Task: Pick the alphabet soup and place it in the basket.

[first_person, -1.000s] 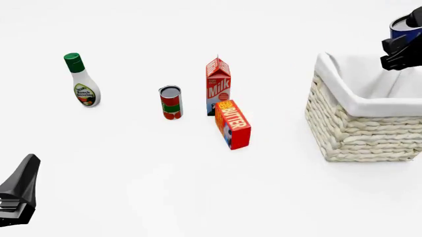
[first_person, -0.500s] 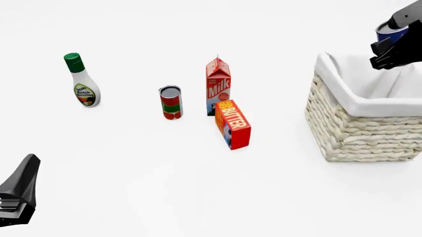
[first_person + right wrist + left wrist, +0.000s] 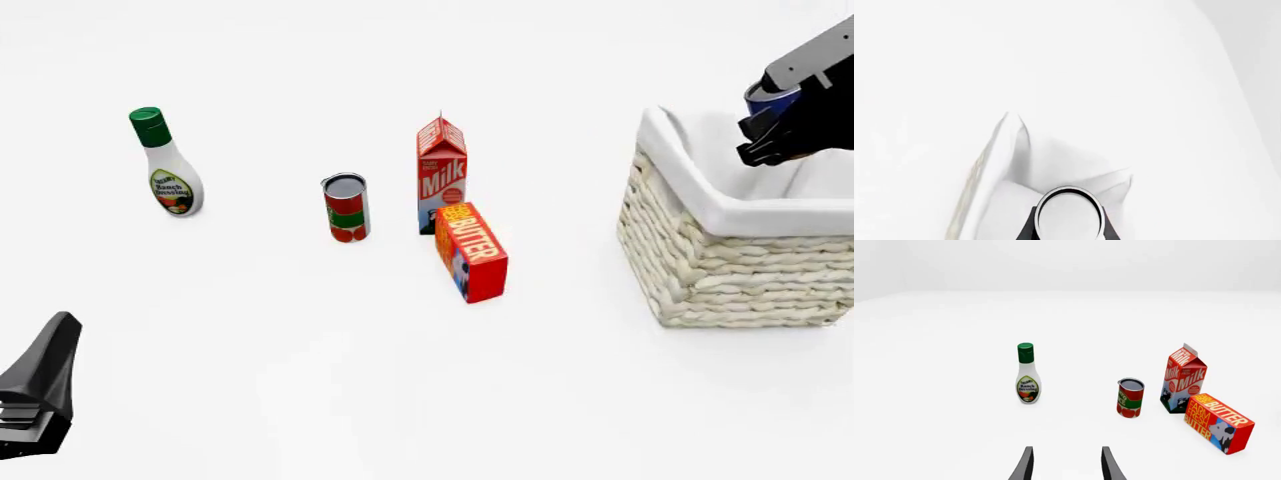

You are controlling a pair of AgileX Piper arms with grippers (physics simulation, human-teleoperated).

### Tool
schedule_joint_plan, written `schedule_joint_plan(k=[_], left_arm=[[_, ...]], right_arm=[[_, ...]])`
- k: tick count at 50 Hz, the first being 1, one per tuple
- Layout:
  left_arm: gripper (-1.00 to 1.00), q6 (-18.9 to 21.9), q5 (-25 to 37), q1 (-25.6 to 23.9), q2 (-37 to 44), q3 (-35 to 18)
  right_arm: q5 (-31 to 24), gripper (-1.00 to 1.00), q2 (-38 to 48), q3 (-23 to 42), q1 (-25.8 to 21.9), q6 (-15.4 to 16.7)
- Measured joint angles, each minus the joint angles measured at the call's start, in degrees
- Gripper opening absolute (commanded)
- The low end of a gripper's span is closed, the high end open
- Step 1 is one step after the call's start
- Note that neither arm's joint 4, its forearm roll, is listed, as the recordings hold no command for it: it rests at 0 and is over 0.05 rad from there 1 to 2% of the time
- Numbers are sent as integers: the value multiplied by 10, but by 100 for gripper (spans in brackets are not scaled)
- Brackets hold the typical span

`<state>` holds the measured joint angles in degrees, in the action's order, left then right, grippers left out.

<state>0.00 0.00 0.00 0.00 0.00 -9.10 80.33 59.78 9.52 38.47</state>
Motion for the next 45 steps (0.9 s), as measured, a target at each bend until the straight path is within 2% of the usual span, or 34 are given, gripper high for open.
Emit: schedule_joint_plan(k=[23,45], left_arm=[[100,0,0,0,0,0],[100,0,0,0,0,0]], right_arm=[[19,-100,39,-3,18,19],[35,-100,81,9,21,24]])
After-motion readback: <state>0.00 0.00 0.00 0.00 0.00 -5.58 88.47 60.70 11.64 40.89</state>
